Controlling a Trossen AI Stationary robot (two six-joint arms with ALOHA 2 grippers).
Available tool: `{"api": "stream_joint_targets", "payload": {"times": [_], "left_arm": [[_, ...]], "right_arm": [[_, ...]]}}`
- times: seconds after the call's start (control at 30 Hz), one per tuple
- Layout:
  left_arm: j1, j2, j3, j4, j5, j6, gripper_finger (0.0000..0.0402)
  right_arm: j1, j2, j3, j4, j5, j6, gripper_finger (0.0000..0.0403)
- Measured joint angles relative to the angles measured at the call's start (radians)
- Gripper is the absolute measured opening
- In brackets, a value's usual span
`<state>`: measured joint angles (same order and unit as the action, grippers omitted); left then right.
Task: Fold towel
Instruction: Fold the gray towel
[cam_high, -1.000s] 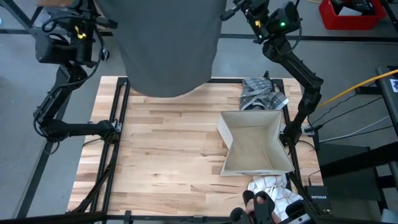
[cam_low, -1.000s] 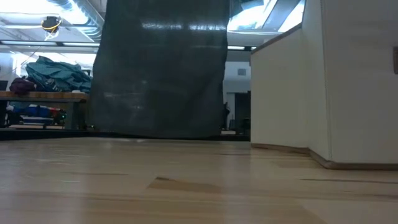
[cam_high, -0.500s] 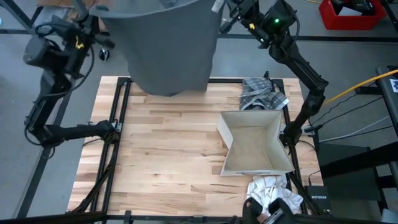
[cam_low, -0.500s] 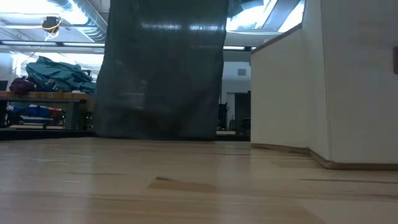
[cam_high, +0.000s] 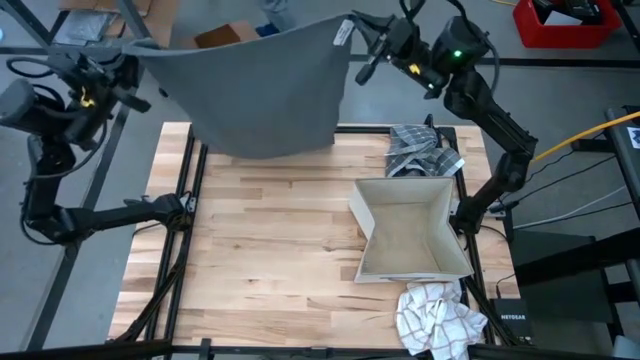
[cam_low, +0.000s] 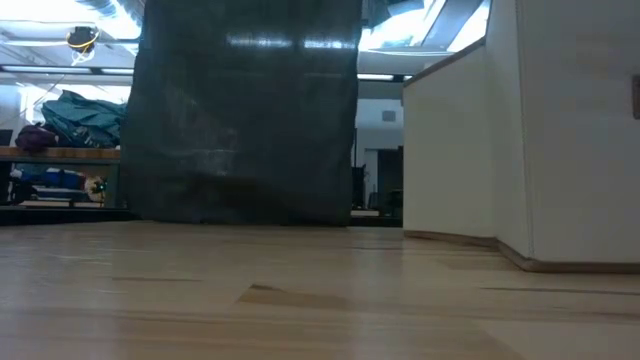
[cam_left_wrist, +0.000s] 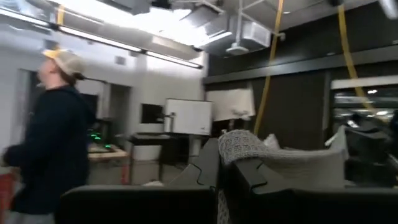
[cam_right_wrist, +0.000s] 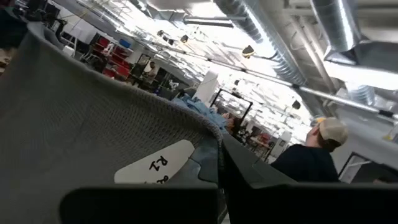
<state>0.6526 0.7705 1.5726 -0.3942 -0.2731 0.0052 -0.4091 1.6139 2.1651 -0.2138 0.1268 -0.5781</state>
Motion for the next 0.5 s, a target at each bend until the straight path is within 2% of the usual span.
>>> {"api": "stream_joint_targets", "payload": {"times": [0.23,0.5], "left_arm": [[-0.014,-0.005,0.000,-0.037,0.143,-0.108,0.0000],[-0.018,-0.005,0.000,-0.239,0.297,-0.271,0.0000]], "right_arm": [[0.063,-0.037,0.000,-0.092,0.096,0.013,0.0005],[0.142,-0.056,0.000,-0.324,0.126,0.091,0.0005]]}}
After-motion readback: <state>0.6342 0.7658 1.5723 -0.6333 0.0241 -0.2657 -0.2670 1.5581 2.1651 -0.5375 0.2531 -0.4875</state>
